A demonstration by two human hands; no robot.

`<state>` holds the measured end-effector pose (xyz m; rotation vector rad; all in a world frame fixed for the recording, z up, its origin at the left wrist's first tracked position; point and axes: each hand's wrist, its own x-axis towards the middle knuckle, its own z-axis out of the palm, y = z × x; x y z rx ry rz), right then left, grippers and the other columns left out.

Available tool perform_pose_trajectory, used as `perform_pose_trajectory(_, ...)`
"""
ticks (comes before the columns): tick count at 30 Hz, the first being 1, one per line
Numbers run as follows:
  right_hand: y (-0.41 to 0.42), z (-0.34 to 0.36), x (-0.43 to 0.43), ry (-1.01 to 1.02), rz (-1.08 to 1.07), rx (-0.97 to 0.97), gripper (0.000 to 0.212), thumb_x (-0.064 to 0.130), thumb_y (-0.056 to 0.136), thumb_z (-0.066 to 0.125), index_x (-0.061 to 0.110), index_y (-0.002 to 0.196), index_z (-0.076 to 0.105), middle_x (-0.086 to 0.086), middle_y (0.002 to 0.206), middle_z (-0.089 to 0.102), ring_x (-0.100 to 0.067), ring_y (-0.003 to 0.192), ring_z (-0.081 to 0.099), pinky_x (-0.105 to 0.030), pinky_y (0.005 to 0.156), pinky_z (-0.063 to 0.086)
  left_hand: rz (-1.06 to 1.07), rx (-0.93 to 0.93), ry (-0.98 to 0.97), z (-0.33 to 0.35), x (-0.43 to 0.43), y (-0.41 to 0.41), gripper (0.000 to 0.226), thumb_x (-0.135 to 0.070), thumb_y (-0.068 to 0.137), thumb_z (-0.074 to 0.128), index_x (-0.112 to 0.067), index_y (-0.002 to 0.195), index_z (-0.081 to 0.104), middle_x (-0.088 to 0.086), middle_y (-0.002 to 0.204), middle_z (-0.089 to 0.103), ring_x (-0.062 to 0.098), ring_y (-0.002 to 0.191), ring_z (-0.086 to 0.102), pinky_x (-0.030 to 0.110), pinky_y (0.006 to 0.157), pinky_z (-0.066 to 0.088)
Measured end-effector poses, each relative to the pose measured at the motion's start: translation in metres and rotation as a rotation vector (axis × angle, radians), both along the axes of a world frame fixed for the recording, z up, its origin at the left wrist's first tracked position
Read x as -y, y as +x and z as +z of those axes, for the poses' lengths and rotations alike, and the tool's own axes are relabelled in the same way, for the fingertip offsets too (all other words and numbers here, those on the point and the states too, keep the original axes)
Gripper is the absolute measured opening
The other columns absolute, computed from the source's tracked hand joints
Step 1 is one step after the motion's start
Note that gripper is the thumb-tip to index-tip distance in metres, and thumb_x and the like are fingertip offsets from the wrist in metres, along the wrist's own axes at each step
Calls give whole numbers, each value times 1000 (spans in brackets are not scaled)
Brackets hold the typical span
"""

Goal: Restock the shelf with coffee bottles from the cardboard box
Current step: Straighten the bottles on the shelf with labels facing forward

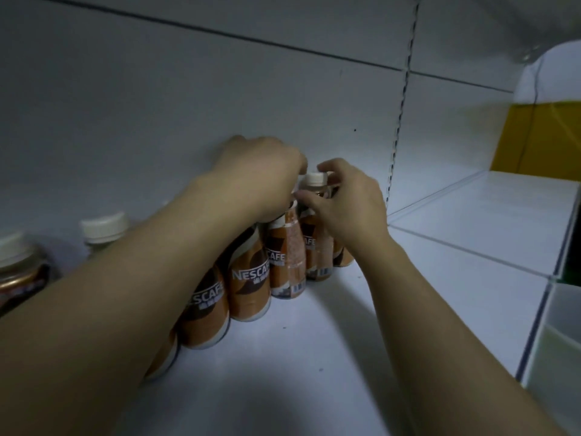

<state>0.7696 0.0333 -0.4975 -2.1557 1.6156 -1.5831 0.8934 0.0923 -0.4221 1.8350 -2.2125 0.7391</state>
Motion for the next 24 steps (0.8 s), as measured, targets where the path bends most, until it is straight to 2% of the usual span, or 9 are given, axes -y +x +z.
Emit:
perform_pose_trajectory(3, 6, -5, 4, -77, -86, -20, 52, 47, 71, 77, 23, 112, 58, -2, 107, 56, -17, 83, 53, -32, 66, 42, -37, -1, -32, -7, 2, 0, 28, -21, 86, 62, -24, 114, 60, 7, 101, 61, 27, 90, 56, 34, 68, 38)
perform_pose_trajectory(6, 9, -3, 7, -63, -77, 16, 46, 40, 72, 79, 23, 109, 57, -3, 103, 58, -22, 88, 57, -34, 69, 46, -85, -98, 11, -11, 6, 3, 29, -17, 84, 64, -19, 113, 60, 10, 98, 58, 29, 88, 56, 35, 67, 43)
perform_pose_trajectory(10, 0, -2, 5, 17, 74, 175, 42, 34, 72, 79, 25, 110, 62, 2, 101, 67, -16, 91, 63, -38, 81, 54, -75, -174, 20, -11, 7, 5, 31, -31, 83, 67, -20, 111, 61, 10, 105, 59, 30, 91, 57, 37, 73, 46)
perform_pose_trajectory(14, -10, -3, 2, 85, 224, 343, 40, 26, 72, 82, 27, 109, 66, 9, 97, 70, -4, 85, 67, -30, 83, 57, -1, -89, -74, -20, 10, 2, 31, -40, 90, 56, -13, 105, 60, 11, 94, 57, 28, 82, 55, 39, 69, 48)
perform_pose_trajectory(17, -13, -4, 3, 123, 288, 392, 41, 21, 75, 79, 24, 114, 64, 6, 102, 71, -5, 89, 67, -31, 85, 56, 51, -83, -114, -20, 11, -2, 31, -42, 89, 57, -12, 96, 60, 10, 85, 54, 28, 76, 53, 36, 62, 42)
perform_pose_trajectory(21, -8, -7, 2, 74, 186, 246, 48, 36, 79, 75, 21, 122, 59, 1, 111, 68, -9, 92, 63, -17, 73, 48, 64, -47, -115, -21, 11, -3, 40, -51, 86, 56, -12, 93, 59, 8, 78, 51, 27, 71, 53, 36, 60, 46)
perform_pose_trajectory(24, -6, -8, 2, 86, 67, 134, 61, 47, 70, 79, 21, 121, 59, 0, 106, 67, -16, 92, 62, -26, 71, 47, 57, -35, -68, -22, 7, 1, 51, -57, 69, 71, -16, 95, 56, 6, 82, 50, 26, 72, 52, 35, 60, 46)
